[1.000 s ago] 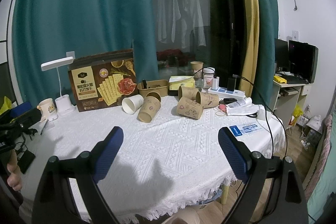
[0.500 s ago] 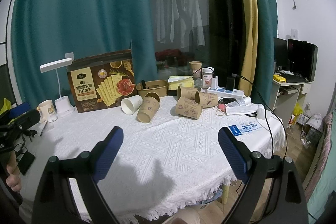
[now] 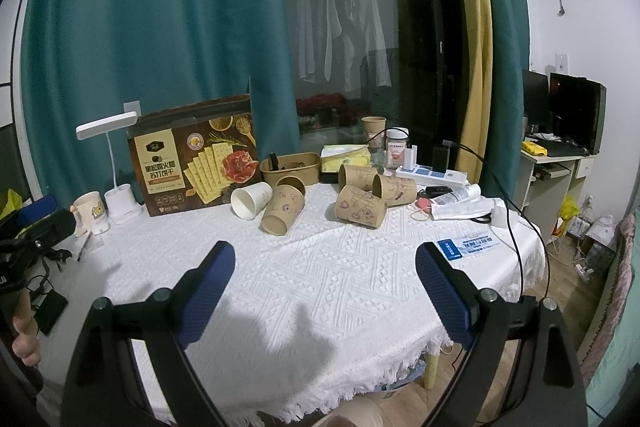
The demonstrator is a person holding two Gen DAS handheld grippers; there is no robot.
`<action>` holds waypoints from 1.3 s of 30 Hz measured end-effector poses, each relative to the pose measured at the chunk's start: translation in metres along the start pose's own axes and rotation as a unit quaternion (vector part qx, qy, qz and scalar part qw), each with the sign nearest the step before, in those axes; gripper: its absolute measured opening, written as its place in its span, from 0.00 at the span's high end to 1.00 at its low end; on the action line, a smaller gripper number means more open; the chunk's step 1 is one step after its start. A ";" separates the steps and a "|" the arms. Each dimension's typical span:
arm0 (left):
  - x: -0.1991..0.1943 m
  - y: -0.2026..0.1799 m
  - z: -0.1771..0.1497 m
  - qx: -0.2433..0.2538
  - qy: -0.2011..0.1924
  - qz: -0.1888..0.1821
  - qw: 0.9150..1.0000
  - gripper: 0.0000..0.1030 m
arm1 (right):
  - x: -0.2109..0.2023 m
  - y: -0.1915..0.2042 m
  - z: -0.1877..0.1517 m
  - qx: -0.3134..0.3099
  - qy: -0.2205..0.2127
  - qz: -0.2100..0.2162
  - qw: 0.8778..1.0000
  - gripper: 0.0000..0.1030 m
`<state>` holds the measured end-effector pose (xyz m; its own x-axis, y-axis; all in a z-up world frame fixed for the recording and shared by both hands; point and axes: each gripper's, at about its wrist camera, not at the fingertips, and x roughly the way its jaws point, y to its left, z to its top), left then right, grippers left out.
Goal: Flip cup upright
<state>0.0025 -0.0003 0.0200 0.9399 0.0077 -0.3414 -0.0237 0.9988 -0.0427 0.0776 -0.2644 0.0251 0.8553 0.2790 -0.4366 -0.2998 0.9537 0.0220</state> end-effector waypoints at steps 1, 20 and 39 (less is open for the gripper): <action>0.000 0.000 0.000 0.000 0.000 0.000 1.000 0.00 | 0.000 0.002 -0.001 0.001 0.000 0.000 1.000 0.12; 0.070 -0.012 0.010 0.033 0.060 -0.065 0.995 0.00 | 0.067 -0.013 0.010 -0.009 0.029 0.006 1.000 0.12; 0.381 -0.005 0.066 0.031 0.245 -0.059 0.967 0.00 | 0.288 -0.108 0.047 0.042 0.117 0.026 0.992 0.12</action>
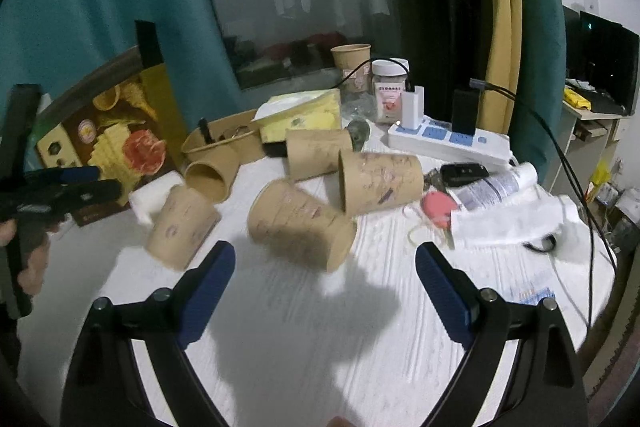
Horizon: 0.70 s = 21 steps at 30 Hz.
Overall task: Flip cup upright
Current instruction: 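Move the right tool toward the tan paper cups and open its fingers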
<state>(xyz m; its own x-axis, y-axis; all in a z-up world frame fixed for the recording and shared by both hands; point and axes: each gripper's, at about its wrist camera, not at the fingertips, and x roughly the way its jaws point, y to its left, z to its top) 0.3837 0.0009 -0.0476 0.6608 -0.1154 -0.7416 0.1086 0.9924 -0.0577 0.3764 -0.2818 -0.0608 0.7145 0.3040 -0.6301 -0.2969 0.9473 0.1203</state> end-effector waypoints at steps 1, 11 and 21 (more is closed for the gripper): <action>0.009 0.001 0.006 -0.003 0.004 0.000 1.000 0.00 | 0.005 -0.002 0.004 0.000 0.000 0.000 1.000 0.12; 0.120 0.012 0.057 -0.059 0.073 -0.006 0.996 0.00 | 0.030 -0.021 -0.003 0.033 0.025 0.013 0.999 0.12; 0.156 0.020 0.054 -0.078 0.111 -0.020 0.991 0.38 | 0.032 -0.028 -0.014 0.067 0.041 0.039 0.996 0.12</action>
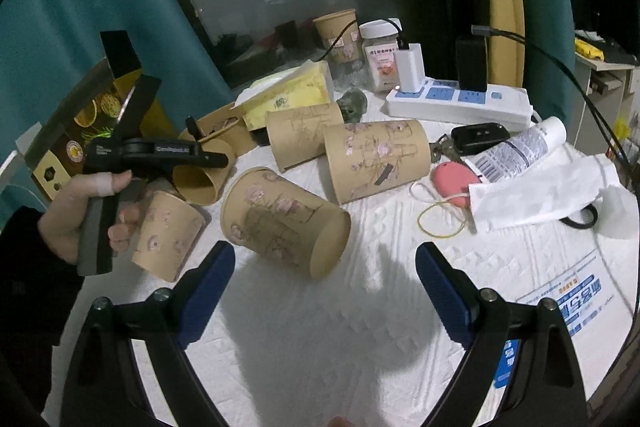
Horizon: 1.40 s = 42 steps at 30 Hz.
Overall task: Flip cup upright
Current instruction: 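Move the right tool toward the tan paper cups and open its fingers, then close the right tool on an upside-down tan paper cup and lift it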
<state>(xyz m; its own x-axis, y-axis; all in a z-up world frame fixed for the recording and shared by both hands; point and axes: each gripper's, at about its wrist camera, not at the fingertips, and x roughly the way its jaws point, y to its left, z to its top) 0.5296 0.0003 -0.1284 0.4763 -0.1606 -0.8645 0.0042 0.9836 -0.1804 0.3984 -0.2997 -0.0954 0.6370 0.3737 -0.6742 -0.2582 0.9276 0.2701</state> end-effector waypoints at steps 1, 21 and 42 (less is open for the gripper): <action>-0.001 -0.001 0.000 0.002 -0.003 -0.001 1.000 0.38 | -0.002 0.000 0.000 0.001 0.000 0.000 1.000 0.12; -0.191 -0.072 -0.058 0.115 -0.121 -0.076 0.983 0.39 | -0.125 0.055 -0.034 -0.012 -0.065 -0.001 0.998 0.12; -0.164 -0.063 -0.302 0.240 0.090 -0.079 0.963 0.39 | -0.162 0.124 -0.166 -0.017 0.006 0.030 0.999 0.12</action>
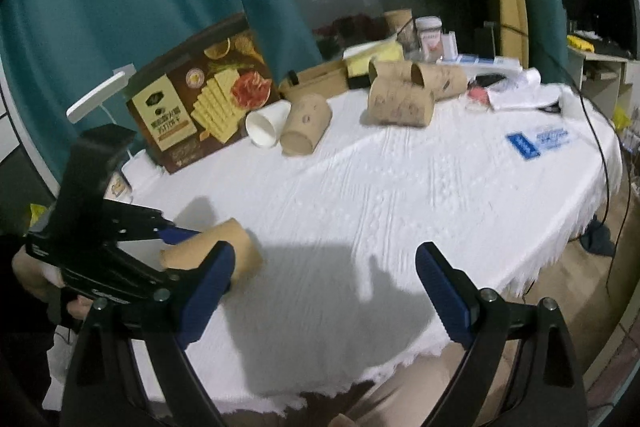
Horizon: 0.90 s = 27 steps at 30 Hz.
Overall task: Flip cup upright
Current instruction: 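Close the right tool on an upside-down tan paper cup and lift it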
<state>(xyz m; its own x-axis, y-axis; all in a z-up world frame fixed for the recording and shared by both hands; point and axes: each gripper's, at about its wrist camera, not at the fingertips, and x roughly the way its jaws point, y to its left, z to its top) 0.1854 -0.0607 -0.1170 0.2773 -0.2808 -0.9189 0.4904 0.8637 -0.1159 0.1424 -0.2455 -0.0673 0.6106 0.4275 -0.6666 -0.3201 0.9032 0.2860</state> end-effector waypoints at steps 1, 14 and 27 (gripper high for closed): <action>0.004 0.000 0.000 -0.002 0.004 0.000 1.000 0.39 | 0.001 -0.001 -0.002 0.000 0.003 -0.001 1.000 0.12; -0.004 0.005 0.001 -0.059 -0.030 -0.012 0.998 0.18 | 0.012 -0.013 0.003 -0.044 0.037 0.000 0.998 0.12; -0.088 0.017 -0.099 -0.183 -0.195 0.120 0.956 0.18 | 0.051 0.064 0.014 -0.446 0.108 0.041 0.887 0.12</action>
<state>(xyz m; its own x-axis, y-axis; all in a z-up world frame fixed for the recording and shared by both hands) 0.0873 0.0200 -0.0751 0.6681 -0.1286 -0.7329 0.0718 0.9915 -0.1085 0.1632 -0.1650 -0.0727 0.4367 0.3852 -0.8130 -0.8618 0.4383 -0.2553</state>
